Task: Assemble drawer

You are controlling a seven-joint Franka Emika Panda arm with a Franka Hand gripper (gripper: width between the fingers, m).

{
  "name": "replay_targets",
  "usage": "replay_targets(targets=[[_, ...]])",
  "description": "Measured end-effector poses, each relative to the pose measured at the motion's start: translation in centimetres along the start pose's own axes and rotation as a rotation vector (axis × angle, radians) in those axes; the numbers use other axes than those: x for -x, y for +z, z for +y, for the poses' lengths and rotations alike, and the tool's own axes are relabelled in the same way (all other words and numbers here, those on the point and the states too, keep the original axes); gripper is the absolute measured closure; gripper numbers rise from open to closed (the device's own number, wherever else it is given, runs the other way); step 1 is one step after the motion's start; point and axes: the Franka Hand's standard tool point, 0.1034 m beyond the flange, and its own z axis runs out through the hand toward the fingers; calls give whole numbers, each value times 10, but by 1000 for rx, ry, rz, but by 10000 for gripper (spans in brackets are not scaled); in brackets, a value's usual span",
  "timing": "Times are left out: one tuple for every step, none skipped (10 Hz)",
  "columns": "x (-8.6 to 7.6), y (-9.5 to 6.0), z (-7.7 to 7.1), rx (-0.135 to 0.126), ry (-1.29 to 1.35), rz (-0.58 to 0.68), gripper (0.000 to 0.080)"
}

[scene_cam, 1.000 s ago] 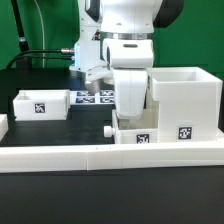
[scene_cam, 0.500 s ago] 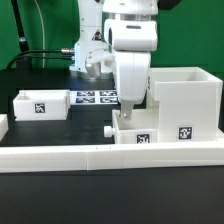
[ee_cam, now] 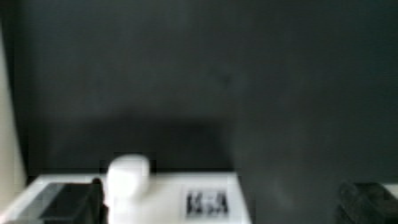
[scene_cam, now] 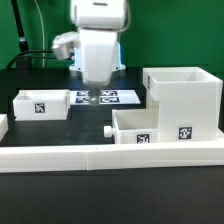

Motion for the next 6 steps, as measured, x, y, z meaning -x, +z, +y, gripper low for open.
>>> replay_targets(targets=[[15, 17, -8, -22, -4, 5, 151], [16, 13, -5, -24, 2, 8, 151], [15, 12, -3, -18, -2, 7, 151], [17, 15, -5, -23, -11, 12, 151], [22, 20, -4, -28, -22, 47, 151], [22, 23, -3, -30, -29, 78, 151]])
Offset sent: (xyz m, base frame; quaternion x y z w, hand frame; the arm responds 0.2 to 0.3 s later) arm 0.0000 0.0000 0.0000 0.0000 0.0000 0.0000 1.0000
